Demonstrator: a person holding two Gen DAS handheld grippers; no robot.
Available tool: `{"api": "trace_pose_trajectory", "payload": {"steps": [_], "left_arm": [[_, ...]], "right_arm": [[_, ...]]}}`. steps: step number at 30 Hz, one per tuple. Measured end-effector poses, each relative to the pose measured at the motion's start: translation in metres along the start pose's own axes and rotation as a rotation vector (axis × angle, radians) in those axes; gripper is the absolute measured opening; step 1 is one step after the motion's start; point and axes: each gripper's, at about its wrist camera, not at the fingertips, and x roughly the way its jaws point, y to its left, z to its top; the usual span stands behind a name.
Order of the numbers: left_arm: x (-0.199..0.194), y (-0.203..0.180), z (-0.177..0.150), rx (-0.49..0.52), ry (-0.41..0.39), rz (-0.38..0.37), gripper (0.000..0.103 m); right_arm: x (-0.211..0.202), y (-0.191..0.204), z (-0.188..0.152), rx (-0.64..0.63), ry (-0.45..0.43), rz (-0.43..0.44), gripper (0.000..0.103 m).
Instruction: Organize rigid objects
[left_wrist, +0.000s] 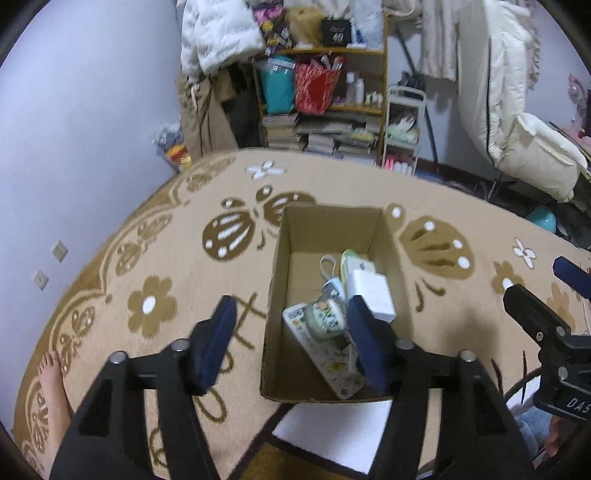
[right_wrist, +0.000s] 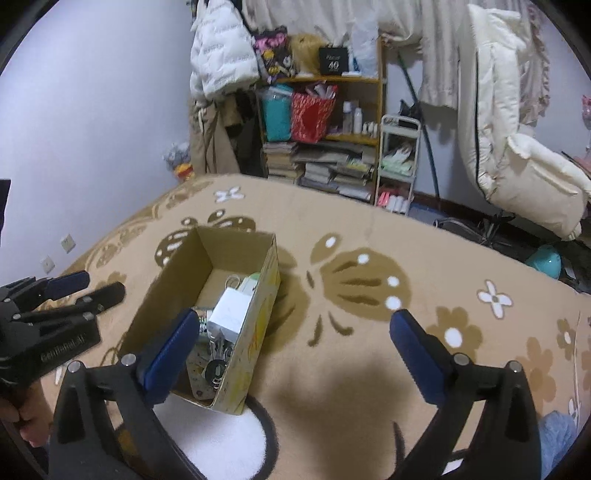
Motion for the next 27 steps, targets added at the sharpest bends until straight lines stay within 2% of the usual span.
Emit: {"api": "trace_pose_trajectory", "payload": {"steps": [3,5,6,8,9,14,17,20,25,27], "left_arm": [[-0.014,-0.008,0.000,0.001,-0.025,-0.036,0.072],[-0.026,-0.012,-0.002,0.000,-0.053,-0.047,0.081],[-0.032,-0.014,-0.002,0.002,-0.071,-0.039,0.084],[-0.044,-0.017,-0.002,0.017,-0.097,0.007,0.098],[-0.050,-0.020,-0.002,0.021,-0.106,0.042,0.101],[-0.074,-0.023,-0.005,0.007,-0.160,0.019,0.102],[-0.086,-0.028,-0.011,0.034,-0.195,0.017,0.102],[-0.093,-0.032,-0.016,0.050,-0.190,0.051,0.102],[-0.104,-0.036,-0.029,0.058,-0.227,0.049,0.102],[-0.105,-0.035,-0.034,0.047,-0.230,0.021,0.102]], "right_arm": [[-0.015,-0.003,0.001,-0.004,-0.035,-0.019,0.103],[-0.026,-0.006,0.000,-0.003,-0.063,-0.030,0.103],[-0.030,-0.008,0.000,0.001,-0.073,-0.032,0.103],[-0.040,-0.012,-0.001,0.009,-0.096,-0.036,0.103],[-0.043,-0.013,-0.002,0.007,-0.107,-0.034,0.103],[-0.063,-0.014,-0.007,-0.006,-0.176,-0.022,0.103],[-0.071,-0.014,-0.013,0.001,-0.193,-0.020,0.103],[-0.079,-0.017,-0.019,0.018,-0.207,-0.023,0.103],[-0.086,-0.022,-0.030,0.047,-0.236,0.012,0.103],[-0.088,-0.023,-0.034,0.046,-0.242,0.006,0.103]]}}
